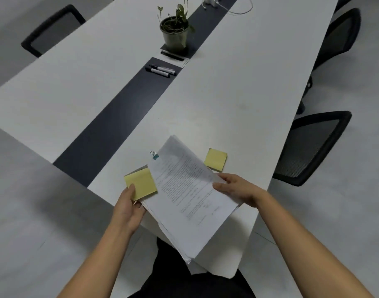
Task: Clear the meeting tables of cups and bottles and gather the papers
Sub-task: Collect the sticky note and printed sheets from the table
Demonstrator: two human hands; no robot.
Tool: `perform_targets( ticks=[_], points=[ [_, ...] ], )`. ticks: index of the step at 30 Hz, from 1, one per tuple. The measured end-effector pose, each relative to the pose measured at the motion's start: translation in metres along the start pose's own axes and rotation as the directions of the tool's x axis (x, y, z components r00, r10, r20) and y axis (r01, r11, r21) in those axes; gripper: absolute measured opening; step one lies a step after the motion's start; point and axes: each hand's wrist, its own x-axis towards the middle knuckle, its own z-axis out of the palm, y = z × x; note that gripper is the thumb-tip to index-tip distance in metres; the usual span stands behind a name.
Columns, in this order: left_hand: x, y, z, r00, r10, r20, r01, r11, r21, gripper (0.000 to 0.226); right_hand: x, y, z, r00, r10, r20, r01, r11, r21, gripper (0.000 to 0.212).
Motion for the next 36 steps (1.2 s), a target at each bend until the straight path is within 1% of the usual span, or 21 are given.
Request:
perform_targets(
  ticks=[2,4,5,7,8,10,13,16,17,19,21,22,24,27,30,31,32,33,34,35,36],
  points=[
    [0.006,-0.011,-0.001,0.998,0.036,-0.05,-0.033,0.997,0.067,0.025,0.016,-0.006,-0.006,1.0,0.022,-0.012,-0.024,0.98,-0.195,0.035],
    [0.016,-0.022,-0.006,0.993,0.054,-0.106,-0.038,0.988,0.147,0.028,0.034,-0.005,-0.005,0.989,-0.024,-0.146,-0.033,0.926,-0.377,0.041],
    [0.022,-0.027,-0.009,0.99,0.048,-0.134,-0.022,0.982,0.187,0.03,0.041,0.0,-0.003,0.965,-0.063,-0.254,-0.049,0.909,-0.414,0.049],
    [0.031,-0.038,-0.012,0.983,0.016,-0.182,0.029,0.97,0.243,0.031,0.046,0.014,0.003,0.89,-0.053,-0.453,-0.091,0.953,-0.289,0.063],
    [0.036,-0.043,-0.013,0.979,0.001,-0.206,0.053,0.965,0.258,0.028,0.046,0.025,0.007,0.861,-0.018,-0.508,-0.102,0.973,-0.207,0.065],
    [0.041,-0.05,-0.013,0.969,-0.029,-0.244,0.093,0.962,0.256,0.021,0.042,0.047,0.015,0.845,0.0,-0.535,-0.109,0.979,-0.173,0.063],
    [0.045,-0.051,-0.014,0.959,-0.039,-0.279,0.123,0.95,0.288,0.012,0.037,0.069,0.02,0.861,-0.031,-0.507,-0.11,0.963,-0.245,0.062],
    [0.045,-0.048,-0.021,0.932,0.149,-0.329,0.046,0.854,0.518,0.022,0.035,0.074,0.021,0.848,-0.026,-0.529,-0.126,0.96,-0.25,0.066],
    [0.04,-0.045,-0.02,0.922,0.23,-0.31,-0.01,0.817,0.576,0.021,0.035,0.074,0.021,0.832,-0.032,-0.554,-0.139,0.954,-0.264,0.068],
    [0.029,-0.036,-0.016,0.937,0.309,-0.162,-0.147,0.771,0.62,0.016,0.033,0.068,0.027,0.8,-0.087,-0.594,-0.148,0.931,-0.335,0.071],
    [0.021,-0.027,-0.006,0.965,0.261,0.034,-0.225,0.749,0.623,0.014,0.031,0.055,0.037,0.805,-0.178,-0.567,-0.074,0.917,-0.392,0.068],
    [0.018,-0.022,0.001,0.969,0.221,0.113,-0.243,0.747,0.619,0.014,0.031,0.046,0.043,0.823,-0.199,-0.532,-0.016,0.928,-0.372,0.066],
    [0.017,-0.017,0.017,0.964,0.157,0.216,-0.259,0.745,0.614,0.014,0.029,0.029,0.057,0.888,-0.152,-0.435,0.07,0.978,-0.198,0.065],
    [0.018,-0.02,0.042,0.948,0.058,0.312,-0.247,0.753,0.611,0.017,0.028,0.016,0.068,0.964,-0.055,-0.26,0.091,0.988,0.125,0.059],
    [0.026,-0.028,0.059,0.922,-0.023,0.386,-0.259,0.704,0.661,0.016,0.031,0.017,0.065,0.971,-0.055,-0.235,0.101,0.977,0.187,0.035],
    [0.031,-0.031,0.061,0.915,-0.025,0.403,-0.288,0.659,0.695,0.017,0.034,0.018,0.062,0.961,-0.053,-0.27,0.105,0.978,0.183,0.032],
    [0.036,-0.035,0.06,0.908,-0.009,0.419,-0.339,0.571,0.748,0.021,0.037,0.018,0.059,0.947,-0.043,-0.318,0.105,0.978,0.181,0.032],
    [0.043,-0.038,0.056,0.901,0.033,0.433,-0.407,0.413,0.815,0.029,0.04,0.018,0.055,0.929,-0.027,-0.37,0.102,0.977,0.186,0.032],
    [0.05,-0.041,0.05,0.887,0.081,0.454,-0.461,0.205,0.863,0.039,0.044,0.017,0.05,0.905,-0.005,-0.425,0.097,0.976,0.195,0.032],
    [0.056,-0.044,0.042,0.87,0.122,0.478,-0.481,-0.013,0.877,0.046,0.049,0.016,0.044,0.878,0.02,-0.478,0.092,0.973,0.21,0.032],
    [0.059,-0.045,0.033,0.858,0.146,0.492,-0.464,-0.192,0.865,0.051,0.054,0.015,0.038,0.852,0.042,-0.522,0.091,0.97,0.227,0.032]
  ],
)
